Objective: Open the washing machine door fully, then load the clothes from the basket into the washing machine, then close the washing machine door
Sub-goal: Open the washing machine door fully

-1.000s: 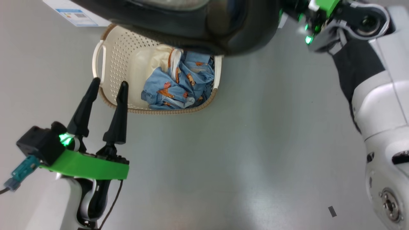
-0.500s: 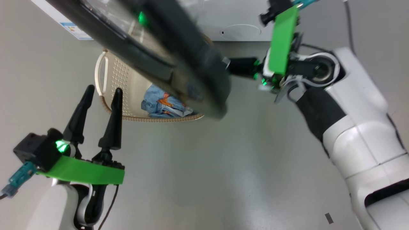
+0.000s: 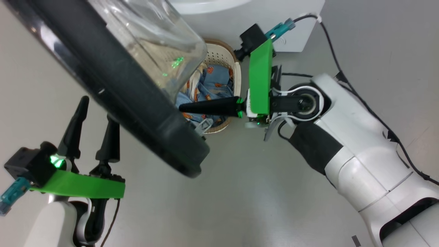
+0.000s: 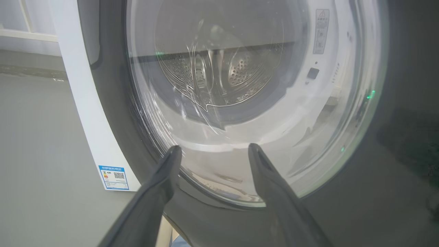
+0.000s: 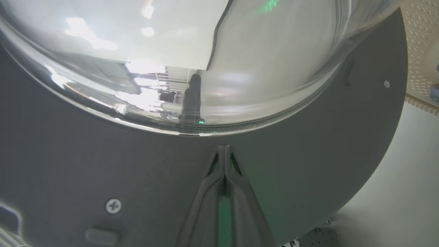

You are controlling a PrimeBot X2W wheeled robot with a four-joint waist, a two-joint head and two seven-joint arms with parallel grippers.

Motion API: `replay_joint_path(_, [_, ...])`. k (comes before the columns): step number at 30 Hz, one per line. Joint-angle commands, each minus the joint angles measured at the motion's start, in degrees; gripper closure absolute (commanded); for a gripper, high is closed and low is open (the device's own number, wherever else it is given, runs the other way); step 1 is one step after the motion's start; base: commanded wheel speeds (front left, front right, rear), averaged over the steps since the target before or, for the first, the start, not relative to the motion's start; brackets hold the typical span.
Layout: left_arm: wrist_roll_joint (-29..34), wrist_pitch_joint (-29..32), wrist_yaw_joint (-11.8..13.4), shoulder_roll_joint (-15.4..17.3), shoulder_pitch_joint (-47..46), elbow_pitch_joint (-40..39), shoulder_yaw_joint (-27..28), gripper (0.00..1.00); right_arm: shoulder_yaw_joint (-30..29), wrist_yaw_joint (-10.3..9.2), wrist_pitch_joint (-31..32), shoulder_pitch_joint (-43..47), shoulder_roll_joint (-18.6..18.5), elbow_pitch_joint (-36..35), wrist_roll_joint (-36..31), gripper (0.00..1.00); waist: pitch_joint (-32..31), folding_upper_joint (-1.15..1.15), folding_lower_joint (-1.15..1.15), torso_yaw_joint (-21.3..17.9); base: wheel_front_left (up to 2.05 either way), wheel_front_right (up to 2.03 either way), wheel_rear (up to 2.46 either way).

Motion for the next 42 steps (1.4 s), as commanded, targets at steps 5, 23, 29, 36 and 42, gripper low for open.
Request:
replay_joint_path(5, [0.81, -0.36, -0.14, 1.26, 0.98, -0.51, 2.85, 0.0, 4.91, 0.11, -2.01, 1.38, 2.32, -1.45, 3.8, 1.0, -0.49, 0.0, 0.0, 0.06, 0.0, 0.0, 0.0])
replay_joint_path(23, [1.61, -0.36, -0.14, 1.18, 3.4, 0.9, 5.67, 0.0, 10.03, 0.11, -8.37, 4.34, 0.42, -1.97, 10.57, 1.0, -4.57, 0.0, 0.0, -1.76, 0.0, 0.0, 0.0])
replay_joint_path(29, [2.77, -0.36, -0.14, 1.66, 5.24, 1.22, 6.27, 0.0, 9.08, 0.11, -11.16, 8.35, -2.64, -4.7, 12.42, 1.0, -7.31, 0.0, 0.0, -3.27, 0.0, 0.0, 0.0])
replay_joint_path(36, [3.21, -0.36, -0.14, 1.65, 7.21, 1.65, 7.27, 0.0, 8.72, 0.11, -13.57, 12.76, -5.04, -7.98, 14.2, 1.0, -9.67, 0.0, 0.0, -5.14, 0.0, 0.0, 0.0])
replay_joint_path(42, [3.54, -0.36, -0.14, 1.78, 8.92, 1.93, 8.17, 0.0, 8.36, 0.11, -15.79, 16.37, -6.72, -11.5, 15.96, 1.0, -11.35, 0.0, 0.0, -6.91, 0.0, 0.0, 0.0])
